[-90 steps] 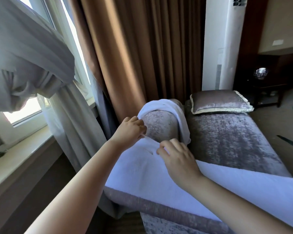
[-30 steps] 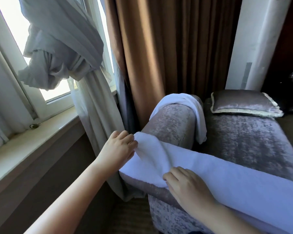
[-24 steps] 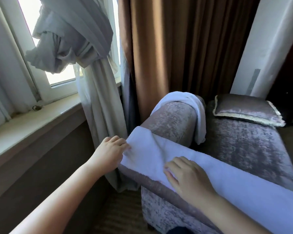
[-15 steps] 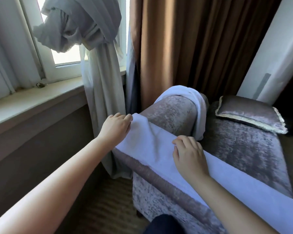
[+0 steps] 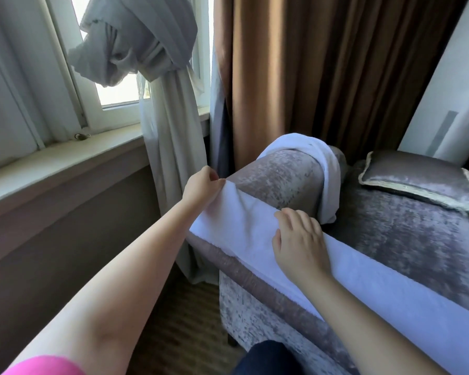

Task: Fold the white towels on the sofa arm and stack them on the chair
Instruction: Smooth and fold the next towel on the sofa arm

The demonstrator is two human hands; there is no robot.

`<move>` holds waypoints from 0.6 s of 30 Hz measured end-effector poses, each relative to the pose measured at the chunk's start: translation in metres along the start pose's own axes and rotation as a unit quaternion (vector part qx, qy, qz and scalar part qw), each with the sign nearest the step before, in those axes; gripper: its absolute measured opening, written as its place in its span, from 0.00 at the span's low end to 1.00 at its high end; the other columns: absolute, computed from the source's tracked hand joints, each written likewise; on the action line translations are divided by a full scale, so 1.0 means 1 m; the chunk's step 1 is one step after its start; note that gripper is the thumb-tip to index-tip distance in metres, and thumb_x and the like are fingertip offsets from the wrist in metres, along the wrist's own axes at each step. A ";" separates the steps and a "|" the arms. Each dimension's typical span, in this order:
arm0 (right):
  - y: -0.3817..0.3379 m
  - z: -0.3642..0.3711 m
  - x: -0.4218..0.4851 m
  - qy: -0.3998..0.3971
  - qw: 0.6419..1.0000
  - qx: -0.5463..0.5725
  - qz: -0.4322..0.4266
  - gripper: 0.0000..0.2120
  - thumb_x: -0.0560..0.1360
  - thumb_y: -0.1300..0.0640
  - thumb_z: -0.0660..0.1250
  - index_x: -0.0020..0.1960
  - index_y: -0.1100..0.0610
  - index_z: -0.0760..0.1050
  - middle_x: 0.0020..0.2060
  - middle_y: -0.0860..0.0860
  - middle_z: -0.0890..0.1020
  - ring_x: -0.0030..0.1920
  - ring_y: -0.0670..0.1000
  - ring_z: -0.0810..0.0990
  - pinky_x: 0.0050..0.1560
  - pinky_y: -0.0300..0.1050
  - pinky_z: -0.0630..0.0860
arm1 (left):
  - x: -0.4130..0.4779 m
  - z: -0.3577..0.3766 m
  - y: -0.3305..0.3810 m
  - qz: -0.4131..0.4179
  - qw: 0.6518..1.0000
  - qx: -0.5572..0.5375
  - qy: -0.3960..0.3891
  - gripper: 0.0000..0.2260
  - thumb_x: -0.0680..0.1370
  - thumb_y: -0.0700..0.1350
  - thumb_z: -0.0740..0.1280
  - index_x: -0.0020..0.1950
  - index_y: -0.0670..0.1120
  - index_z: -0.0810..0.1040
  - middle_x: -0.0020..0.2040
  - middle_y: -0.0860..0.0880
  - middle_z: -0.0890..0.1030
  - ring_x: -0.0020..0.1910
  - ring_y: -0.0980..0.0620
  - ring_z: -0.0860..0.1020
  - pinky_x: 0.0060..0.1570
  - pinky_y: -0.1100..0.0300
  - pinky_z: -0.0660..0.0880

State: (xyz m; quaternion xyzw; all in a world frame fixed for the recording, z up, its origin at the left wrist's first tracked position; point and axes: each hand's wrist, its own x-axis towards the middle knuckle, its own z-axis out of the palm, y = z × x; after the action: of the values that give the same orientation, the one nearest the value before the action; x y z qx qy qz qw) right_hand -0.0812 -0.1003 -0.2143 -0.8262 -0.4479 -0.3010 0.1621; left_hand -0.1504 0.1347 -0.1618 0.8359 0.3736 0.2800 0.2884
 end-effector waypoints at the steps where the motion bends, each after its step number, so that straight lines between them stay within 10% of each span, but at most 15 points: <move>1: 0.000 0.000 0.000 -0.014 1.000 -0.003 0.010 0.18 0.73 0.56 0.54 0.57 0.58 0.76 0.53 0.52 0.78 0.52 0.57 0.76 0.55 0.52 0.71 | 0.001 0.000 0.000 -0.004 1.000 -0.005 -0.002 0.09 0.78 0.49 0.65 0.53 0.45 0.73 0.50 0.52 0.77 0.48 0.50 0.74 0.45 0.57 0.71; 9: -0.001 0.001 0.000 -0.034 0.998 -0.013 0.042 0.17 0.74 0.54 0.55 0.58 0.57 0.74 0.51 0.51 0.79 0.49 0.55 0.77 0.55 0.53 0.70 | 0.006 -0.004 0.012 -0.045 0.996 0.079 0.011 0.26 0.77 0.58 0.65 0.28 0.47 0.56 0.25 0.50 0.60 0.26 0.49 0.61 0.27 0.59 0.55; 18: -0.003 0.001 0.001 -0.032 0.999 -0.018 0.028 0.18 0.73 0.55 0.53 0.57 0.56 0.76 0.48 0.51 0.78 0.47 0.55 0.76 0.50 0.52 0.71 | 0.010 -0.002 0.008 -0.047 0.990 0.133 -0.005 0.16 0.75 0.57 0.66 0.43 0.44 0.81 0.43 0.48 0.81 0.50 0.45 0.74 0.39 0.58 0.68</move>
State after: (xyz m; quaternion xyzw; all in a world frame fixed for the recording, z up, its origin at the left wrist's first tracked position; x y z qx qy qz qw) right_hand -0.0828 -0.0977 -0.2150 -0.8503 -0.4239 -0.2781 0.1411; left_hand -0.1423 0.1391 -0.1527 0.8497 0.4452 0.2094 0.1894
